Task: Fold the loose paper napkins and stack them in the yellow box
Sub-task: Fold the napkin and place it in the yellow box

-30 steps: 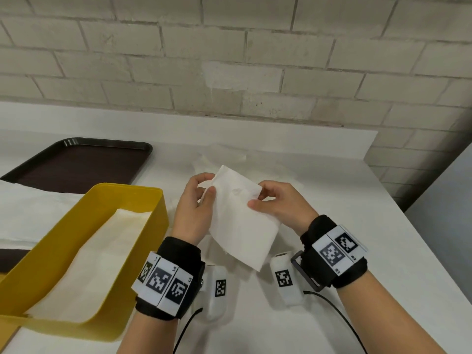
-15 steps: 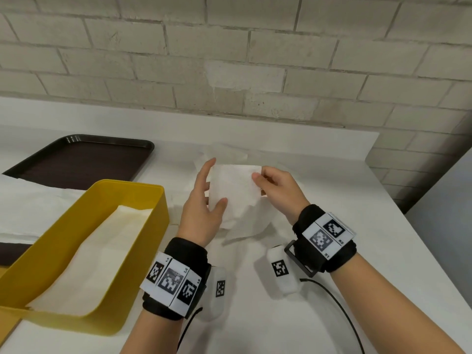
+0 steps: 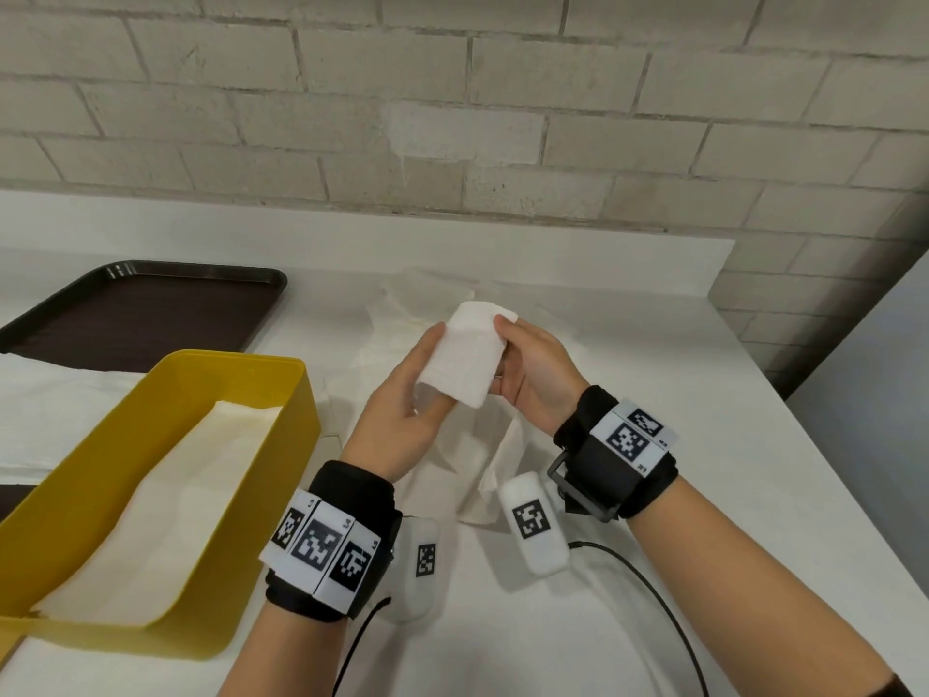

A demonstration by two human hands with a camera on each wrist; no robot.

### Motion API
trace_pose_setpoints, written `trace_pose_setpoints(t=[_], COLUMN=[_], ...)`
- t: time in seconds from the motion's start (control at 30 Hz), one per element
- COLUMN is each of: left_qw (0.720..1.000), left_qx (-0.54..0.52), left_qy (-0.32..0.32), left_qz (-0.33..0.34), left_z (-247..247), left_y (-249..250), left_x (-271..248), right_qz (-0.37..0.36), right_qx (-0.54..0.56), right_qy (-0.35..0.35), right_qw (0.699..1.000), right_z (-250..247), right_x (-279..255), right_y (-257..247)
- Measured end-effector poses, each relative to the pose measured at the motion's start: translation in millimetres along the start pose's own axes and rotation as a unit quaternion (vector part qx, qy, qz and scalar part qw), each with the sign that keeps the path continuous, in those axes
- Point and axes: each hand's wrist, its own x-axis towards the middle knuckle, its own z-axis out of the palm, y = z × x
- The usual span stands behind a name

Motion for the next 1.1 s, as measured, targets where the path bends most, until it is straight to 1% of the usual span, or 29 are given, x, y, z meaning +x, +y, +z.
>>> trace_pose_setpoints(t=[0.07,0.1,0.13,0.17,0.2,0.23,0.27,0.33,0.37,0.4,0.5,0.57,0.6,0.63,0.67,0.7,0.8,0.83,0.87,1.0,1.07,1.1], left_qw=[0.999,0.997,0.995,0.991,0.988,0.986,0.985,0.982,0.980,0.979,0.979,0.979,0.979,0.979,0.979,0.980,0.979,0.978,0.977,0.970,0.970,0.971], left_qx=[-0.031,-0.042,-0.054,-0.058,-0.053,-0.049,-0.051,-0.066,-0.078,-0.088,-0.090,-0.088,-0.090,-0.089,-0.087,-0.086,-0.098,-0.101,-0.107,-0.144,-0.143,-0.138], left_qy=[0.037,0.060,0.083,0.104,0.125,0.141,0.153,0.168,0.172,0.173,0.172,0.169,0.169,0.168,0.166,0.164,0.164,0.165,0.167,0.178,0.182,0.183], left_qz=[-0.006,-0.016,-0.034,-0.056,-0.071,-0.073,-0.068,-0.058,-0.059,-0.063,-0.069,-0.072,-0.074,-0.075,-0.075,-0.076,-0.075,-0.073,-0.072,-0.076,-0.073,-0.066], left_z=[1,1,1,1,1,-1,-2,-5,-7,-8,-10,-9,-8,-8,-7,-7,-8,-8,-9,-13,-14,-15], left_y=[0,1,2,4,5,5,5,6,7,8,10,11,11,11,12,12,12,13,13,14,12,12], left_x=[1,2,3,3,4,4,3,0,0,-1,0,0,0,0,-1,-1,-2,-2,-3,-6,-5,-5], right_qz=[-0.011,-0.018,-0.027,-0.035,-0.046,-0.055,-0.050,0.003,0.037,0.062,0.080,0.066,0.053,0.041,0.036,0.033,0.022,0.018,0.016,0.019,0.017,0.018], right_qx=[-0.026,-0.060,-0.113,-0.184,-0.264,-0.351,-0.440,-0.595,-0.645,-0.675,-0.724,-0.755,-0.763,-0.766,-0.763,-0.757,-0.720,-0.710,-0.707,-0.717,-0.721,-0.727], right_qy=[-0.018,-0.025,-0.031,-0.037,-0.046,-0.063,-0.090,-0.142,-0.161,-0.177,-0.226,-0.263,-0.280,-0.292,-0.299,-0.299,-0.282,-0.276,-0.272,-0.250,-0.229,-0.220], right_qw=[0.999,0.998,0.993,0.982,0.962,0.933,0.892,0.791,0.746,0.714,0.646,0.597,0.580,0.572,0.572,0.580,0.634,0.648,0.653,0.651,0.654,0.650], right_z=[-2,-3,-4,-7,-12,-18,-24,-36,-40,-40,-35,-31,-28,-26,-24,-23,-18,-18,-18,-20,-22,-23], right_x=[-2,-3,-6,-8,-11,-14,-17,-23,-27,-30,-37,-38,-37,-35,-31,-26,-14,-12,-11,-11,-12,-12], right_y=[-1,-1,-1,0,2,5,8,13,16,18,26,31,32,33,34,35,37,37,36,36,36,35])
